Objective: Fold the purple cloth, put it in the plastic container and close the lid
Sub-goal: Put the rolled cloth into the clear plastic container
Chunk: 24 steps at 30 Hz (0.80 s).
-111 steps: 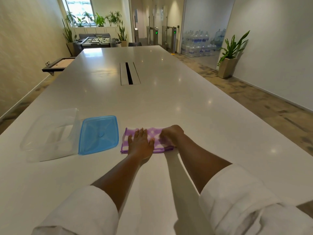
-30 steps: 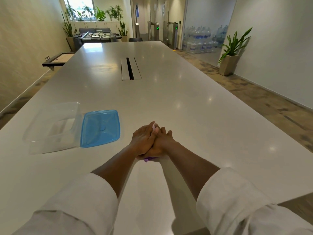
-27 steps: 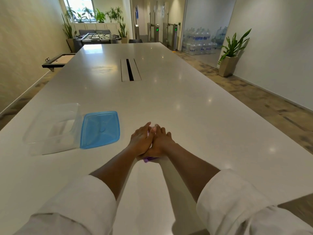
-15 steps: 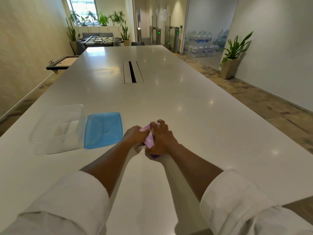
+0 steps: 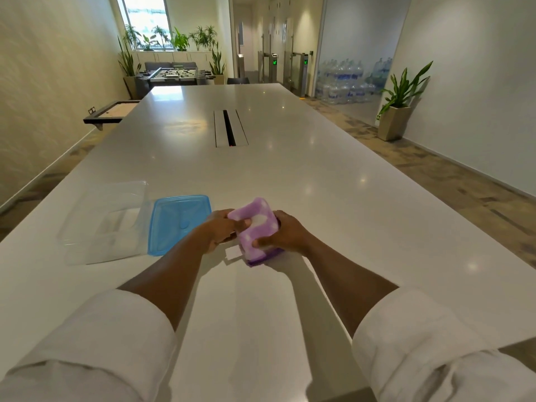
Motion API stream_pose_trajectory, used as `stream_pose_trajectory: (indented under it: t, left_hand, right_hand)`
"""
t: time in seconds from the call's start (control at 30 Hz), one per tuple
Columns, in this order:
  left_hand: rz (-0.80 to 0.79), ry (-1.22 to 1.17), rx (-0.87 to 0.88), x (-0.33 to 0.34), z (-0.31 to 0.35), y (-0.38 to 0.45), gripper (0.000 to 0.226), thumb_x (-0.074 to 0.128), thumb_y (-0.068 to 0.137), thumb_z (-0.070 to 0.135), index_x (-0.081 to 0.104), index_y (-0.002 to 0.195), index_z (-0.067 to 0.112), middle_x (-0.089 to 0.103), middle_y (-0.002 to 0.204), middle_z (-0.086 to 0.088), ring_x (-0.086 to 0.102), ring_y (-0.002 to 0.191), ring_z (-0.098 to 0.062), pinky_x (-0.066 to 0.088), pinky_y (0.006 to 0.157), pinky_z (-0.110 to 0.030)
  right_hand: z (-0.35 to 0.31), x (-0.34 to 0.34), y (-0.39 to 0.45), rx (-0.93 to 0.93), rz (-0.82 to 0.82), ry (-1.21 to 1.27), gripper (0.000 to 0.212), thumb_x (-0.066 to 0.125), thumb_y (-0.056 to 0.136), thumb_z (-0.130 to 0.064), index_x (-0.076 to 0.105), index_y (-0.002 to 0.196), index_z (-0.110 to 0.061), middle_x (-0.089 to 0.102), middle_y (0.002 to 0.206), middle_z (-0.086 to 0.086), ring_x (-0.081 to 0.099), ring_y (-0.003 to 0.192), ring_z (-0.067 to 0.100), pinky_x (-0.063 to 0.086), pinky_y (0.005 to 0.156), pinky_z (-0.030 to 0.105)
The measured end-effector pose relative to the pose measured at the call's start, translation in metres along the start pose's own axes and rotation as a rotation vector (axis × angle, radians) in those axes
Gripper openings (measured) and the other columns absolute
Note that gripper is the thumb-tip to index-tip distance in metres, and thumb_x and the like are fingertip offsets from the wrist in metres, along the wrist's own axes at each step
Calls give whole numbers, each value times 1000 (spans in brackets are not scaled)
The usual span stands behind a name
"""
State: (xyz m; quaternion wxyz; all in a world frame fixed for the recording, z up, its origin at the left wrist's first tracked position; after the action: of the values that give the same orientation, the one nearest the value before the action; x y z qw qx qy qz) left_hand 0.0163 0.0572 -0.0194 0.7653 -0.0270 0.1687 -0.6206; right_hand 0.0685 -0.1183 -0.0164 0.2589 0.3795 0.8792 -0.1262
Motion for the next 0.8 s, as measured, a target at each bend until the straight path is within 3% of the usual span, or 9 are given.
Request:
stream_pose_trajectory:
  t: [0.07,0.13,0.23,0.33,0.43,0.5,0.6,0.73,0.8]
  left_hand:
    - [42,43,39,-6,1,0,33,70,88,24,63,117,9,66,114,-13,62,106,-25,50,99,-42]
    - [118,-72,-57,-11,4,1,31,73,85,23,66,112,10,63,98,-7,60,87,-18,55,82,-29]
    - [142,-429,-273,-11,12,-3,20,62,93,19,60,107,4,57,88,-8,58,73,-14,58,56,-21]
    - [92,-679,-289,-17,22,-2,44,46,100,38,49,119,-1,62,106,-20,65,91,-28,60,66,-39]
    - [20,-689,-295,-27,29,-3,71,56,85,62,50,122,1,61,117,-20,63,103,-29,56,78,-39]
    - [-10,-569,-272,-33,32,-6,66,64,83,56,54,124,6,62,111,-16,62,97,-25,55,82,-36]
    - [45,-409,-228,-42,34,-9,41,61,92,33,55,126,11,66,99,-11,61,86,-20,52,76,-31]
    - [197,-339,-168,-59,32,-9,34,59,94,24,55,124,9,65,102,-12,61,88,-24,50,92,-40]
    - [231,-302,-114,-70,34,-11,32,59,95,25,58,124,11,65,112,-14,62,91,-26,52,89,-42]
  right_hand:
    - [-6,-4,0,10,111,-29,23,77,71,-24,66,90,-32,69,95,-3,66,89,16,54,78,28]
    - [-12,-6,3,-51,272,-133,19,72,68,-27,63,85,-26,69,90,-1,65,84,21,52,71,30]
    - [-18,-5,9,-156,421,-311,35,73,73,-23,64,106,-14,66,104,8,62,93,26,54,74,41]
    - [-23,1,12,-312,479,-541,40,72,78,-16,63,117,-11,62,110,13,58,97,32,52,73,43]
    - [-33,9,13,-471,477,-666,39,71,76,-7,66,115,-10,62,106,15,57,94,35,49,70,42]
    - [-38,14,15,-530,436,-712,44,71,75,-4,66,118,-12,62,111,16,55,100,35,48,74,43]
    - [-46,19,20,-570,367,-733,51,71,76,-7,64,125,-16,58,119,14,49,111,36,44,82,44]
    - [-56,25,28,-507,328,-596,62,79,73,-43,61,127,-19,52,127,10,42,120,29,43,94,43]
    - [-61,28,33,-447,344,-471,64,75,75,-53,60,127,-19,51,129,8,41,122,26,44,96,42]
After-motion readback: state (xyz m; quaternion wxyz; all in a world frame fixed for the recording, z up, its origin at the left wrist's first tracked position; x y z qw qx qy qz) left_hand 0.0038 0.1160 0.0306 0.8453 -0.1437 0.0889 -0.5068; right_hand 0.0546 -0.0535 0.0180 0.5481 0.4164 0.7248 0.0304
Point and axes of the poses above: each hand's wrist, its own y-axis towards the middle knuckle, its own x-axis out of the palm, z = x × y, the point moved 2 cm from there along y, towards the middle knuckle
